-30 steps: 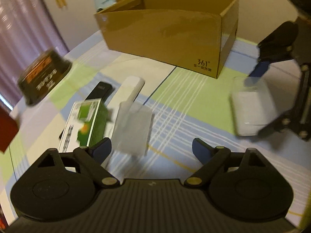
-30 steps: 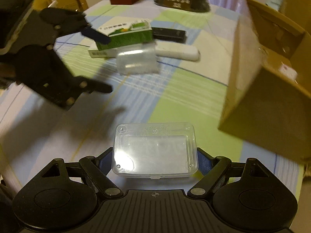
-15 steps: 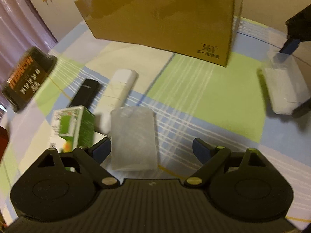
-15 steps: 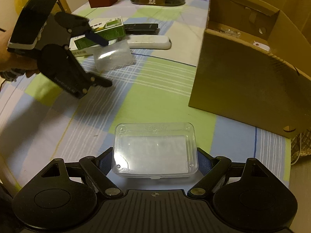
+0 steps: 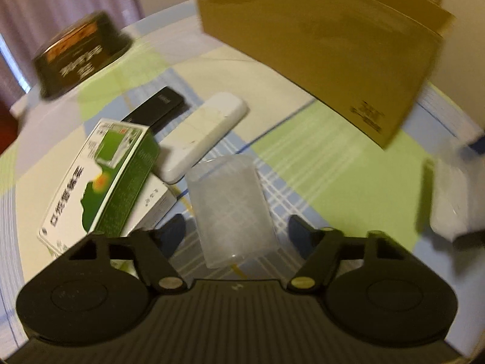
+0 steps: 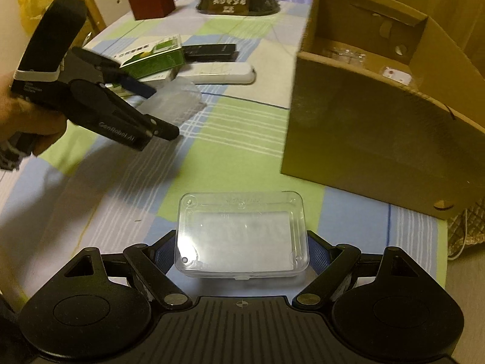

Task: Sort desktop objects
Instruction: 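Grasp the clear plastic cup with the left gripper while the right gripper holds the box, then carry the clear cup and clear box with both grippers over the cardboard box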

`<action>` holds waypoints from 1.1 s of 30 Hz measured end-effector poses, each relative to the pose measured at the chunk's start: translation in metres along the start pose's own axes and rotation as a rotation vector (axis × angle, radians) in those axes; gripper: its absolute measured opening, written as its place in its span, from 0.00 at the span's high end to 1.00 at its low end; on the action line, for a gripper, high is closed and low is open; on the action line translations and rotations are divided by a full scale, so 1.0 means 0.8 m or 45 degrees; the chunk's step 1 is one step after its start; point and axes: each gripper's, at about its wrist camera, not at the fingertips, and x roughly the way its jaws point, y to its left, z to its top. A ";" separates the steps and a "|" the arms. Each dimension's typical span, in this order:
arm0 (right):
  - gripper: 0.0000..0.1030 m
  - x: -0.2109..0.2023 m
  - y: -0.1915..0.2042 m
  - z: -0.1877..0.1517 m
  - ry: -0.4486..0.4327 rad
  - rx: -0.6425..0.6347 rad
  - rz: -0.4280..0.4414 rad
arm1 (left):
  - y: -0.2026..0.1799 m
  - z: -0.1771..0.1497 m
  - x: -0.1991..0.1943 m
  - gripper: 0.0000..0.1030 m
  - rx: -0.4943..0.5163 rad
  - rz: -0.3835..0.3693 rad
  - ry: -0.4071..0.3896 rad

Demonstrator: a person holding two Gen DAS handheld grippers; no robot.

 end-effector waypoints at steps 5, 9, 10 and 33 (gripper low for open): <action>0.18 -0.003 -0.013 -0.006 0.003 0.033 -0.016 | 0.005 0.003 0.001 0.41 -0.106 0.019 -0.021; 0.18 -0.004 -0.021 -0.010 0.004 0.052 -0.019 | 0.010 0.005 0.002 0.49 -0.149 0.019 -0.020; 0.18 -0.004 -0.022 -0.009 0.002 0.055 -0.020 | 0.010 0.006 0.002 0.52 -0.146 0.020 -0.019; 0.18 -0.036 -0.001 -0.005 -0.102 0.119 -0.063 | -0.001 -0.019 -0.070 0.54 0.003 -0.060 -0.078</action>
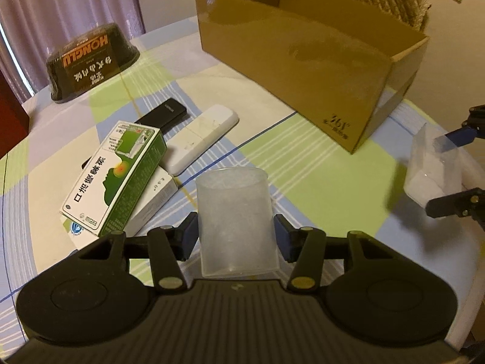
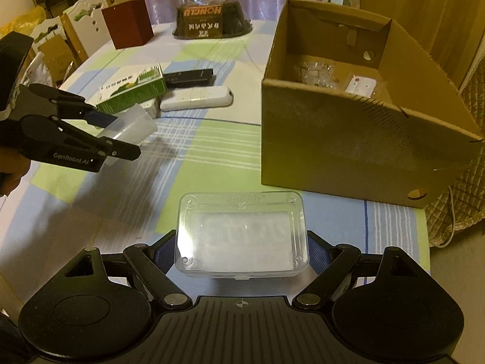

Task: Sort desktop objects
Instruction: 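Carry the clear cup and clear box with both grippers over the cardboard box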

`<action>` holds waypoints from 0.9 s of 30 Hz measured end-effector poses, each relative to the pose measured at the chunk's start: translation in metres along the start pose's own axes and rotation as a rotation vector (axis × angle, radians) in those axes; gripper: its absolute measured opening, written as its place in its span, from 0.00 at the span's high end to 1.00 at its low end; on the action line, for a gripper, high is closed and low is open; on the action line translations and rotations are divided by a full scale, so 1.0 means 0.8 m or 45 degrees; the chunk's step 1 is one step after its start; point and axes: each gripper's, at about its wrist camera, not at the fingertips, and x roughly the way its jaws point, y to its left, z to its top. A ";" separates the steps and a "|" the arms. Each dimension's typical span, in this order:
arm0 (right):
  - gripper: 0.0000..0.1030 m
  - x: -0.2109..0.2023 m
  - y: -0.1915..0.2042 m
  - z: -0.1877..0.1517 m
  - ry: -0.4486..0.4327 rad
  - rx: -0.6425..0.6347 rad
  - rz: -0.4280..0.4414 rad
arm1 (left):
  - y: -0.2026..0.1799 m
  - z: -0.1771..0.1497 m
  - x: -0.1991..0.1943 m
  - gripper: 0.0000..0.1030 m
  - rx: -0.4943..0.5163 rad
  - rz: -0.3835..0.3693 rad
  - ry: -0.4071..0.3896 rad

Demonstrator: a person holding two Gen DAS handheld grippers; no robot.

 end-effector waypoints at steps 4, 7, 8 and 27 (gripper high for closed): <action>0.18 -0.017 0.006 0.000 -0.035 0.022 -0.028 | -0.005 0.003 -0.018 0.54 0.030 -0.025 -0.039; 0.18 -0.032 0.008 0.001 -0.064 0.035 -0.054 | -0.008 0.009 -0.029 0.54 0.057 -0.041 -0.070; 0.18 -0.036 0.009 0.001 -0.073 0.038 -0.063 | -0.009 0.011 -0.033 0.54 0.065 -0.045 -0.080; 0.18 -0.085 0.006 0.016 -0.215 0.076 -0.168 | -0.017 0.042 -0.067 0.54 0.160 -0.091 -0.196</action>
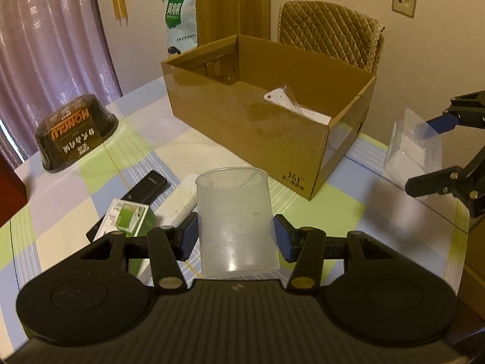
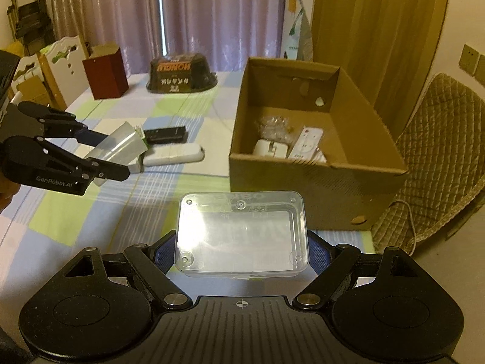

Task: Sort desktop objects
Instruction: 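Carry the clear cup and clear box with both grippers over the cardboard box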

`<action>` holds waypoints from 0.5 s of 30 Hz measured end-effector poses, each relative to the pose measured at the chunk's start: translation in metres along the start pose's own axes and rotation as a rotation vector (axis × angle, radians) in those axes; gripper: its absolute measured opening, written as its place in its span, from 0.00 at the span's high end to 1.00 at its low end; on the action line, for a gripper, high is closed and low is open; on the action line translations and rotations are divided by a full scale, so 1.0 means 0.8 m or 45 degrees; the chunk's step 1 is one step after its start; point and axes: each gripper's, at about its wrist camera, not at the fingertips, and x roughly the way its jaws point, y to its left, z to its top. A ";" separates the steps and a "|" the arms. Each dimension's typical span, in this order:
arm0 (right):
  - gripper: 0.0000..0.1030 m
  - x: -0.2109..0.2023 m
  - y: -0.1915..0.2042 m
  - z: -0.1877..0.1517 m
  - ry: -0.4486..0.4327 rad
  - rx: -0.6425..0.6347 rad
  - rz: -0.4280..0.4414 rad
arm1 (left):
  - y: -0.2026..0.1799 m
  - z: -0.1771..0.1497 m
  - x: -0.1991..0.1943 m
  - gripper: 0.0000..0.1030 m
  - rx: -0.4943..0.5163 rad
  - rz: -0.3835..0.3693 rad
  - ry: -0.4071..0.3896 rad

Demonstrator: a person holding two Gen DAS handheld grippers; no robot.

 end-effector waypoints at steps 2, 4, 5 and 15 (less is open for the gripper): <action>0.18 -0.005 -0.004 0.006 -0.016 -0.001 -0.009 | 0.001 0.009 -0.002 0.54 0.015 0.002 -0.018; 0.18 -0.011 -0.009 0.014 -0.037 -0.002 -0.019 | 0.003 0.021 -0.004 0.54 0.034 0.008 -0.038; 0.18 -0.013 -0.013 0.018 -0.047 0.000 -0.023 | 0.004 0.028 -0.004 0.54 0.041 0.008 -0.050; 0.18 -0.019 -0.065 0.068 -0.145 0.034 -0.056 | -0.002 0.121 0.008 0.53 0.118 -0.016 -0.172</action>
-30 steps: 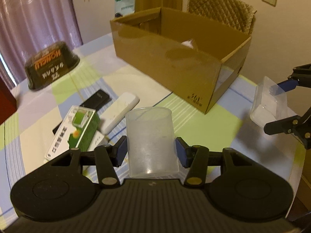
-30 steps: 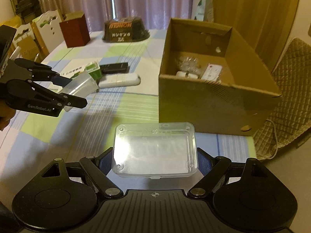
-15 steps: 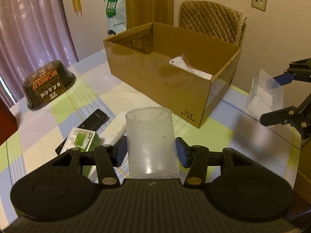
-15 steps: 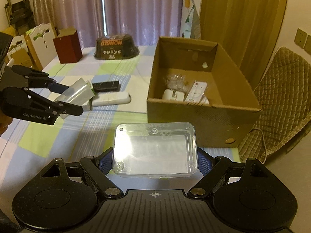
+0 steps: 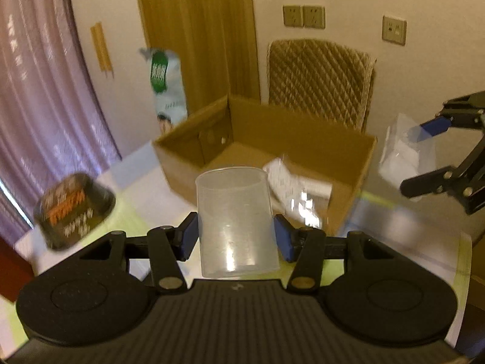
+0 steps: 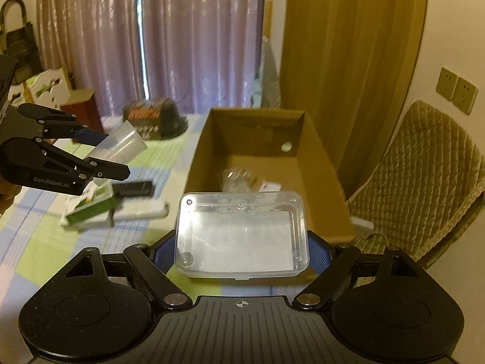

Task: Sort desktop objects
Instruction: 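Carry the clear cup and clear box with both grippers over the cardboard box, then open the left gripper to drop the clear cup into the cardboard box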

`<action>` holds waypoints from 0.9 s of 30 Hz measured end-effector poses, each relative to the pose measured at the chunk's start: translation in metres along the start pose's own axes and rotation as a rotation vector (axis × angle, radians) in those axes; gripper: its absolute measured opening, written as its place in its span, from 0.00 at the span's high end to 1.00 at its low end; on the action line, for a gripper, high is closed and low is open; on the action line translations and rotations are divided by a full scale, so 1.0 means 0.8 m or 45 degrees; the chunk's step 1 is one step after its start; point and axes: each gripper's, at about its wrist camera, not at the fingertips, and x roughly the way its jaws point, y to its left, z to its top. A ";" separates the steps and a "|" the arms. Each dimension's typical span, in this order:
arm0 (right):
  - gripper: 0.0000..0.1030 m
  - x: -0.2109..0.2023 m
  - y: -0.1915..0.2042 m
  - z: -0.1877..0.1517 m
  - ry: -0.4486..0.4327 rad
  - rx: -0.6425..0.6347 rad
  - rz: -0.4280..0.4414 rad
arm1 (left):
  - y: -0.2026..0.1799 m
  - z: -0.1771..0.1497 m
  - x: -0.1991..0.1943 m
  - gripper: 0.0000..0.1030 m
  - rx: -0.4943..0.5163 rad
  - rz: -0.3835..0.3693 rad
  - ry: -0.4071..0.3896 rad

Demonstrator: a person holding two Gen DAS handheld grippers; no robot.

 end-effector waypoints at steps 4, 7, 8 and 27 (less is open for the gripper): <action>0.18 0.018 -0.019 0.023 -0.030 -0.004 0.001 | 0.000 0.041 0.024 0.53 0.014 -0.032 -0.035; 0.18 0.037 -0.029 0.035 -0.027 -0.018 0.010 | -0.001 0.065 0.050 0.53 0.026 -0.053 -0.033; 0.18 0.045 -0.031 0.038 -0.021 -0.030 0.012 | -0.001 0.072 0.060 0.53 0.028 -0.059 -0.029; 0.18 0.168 -0.071 0.038 0.141 -0.119 0.135 | 0.004 0.102 0.244 0.53 0.076 -0.151 0.194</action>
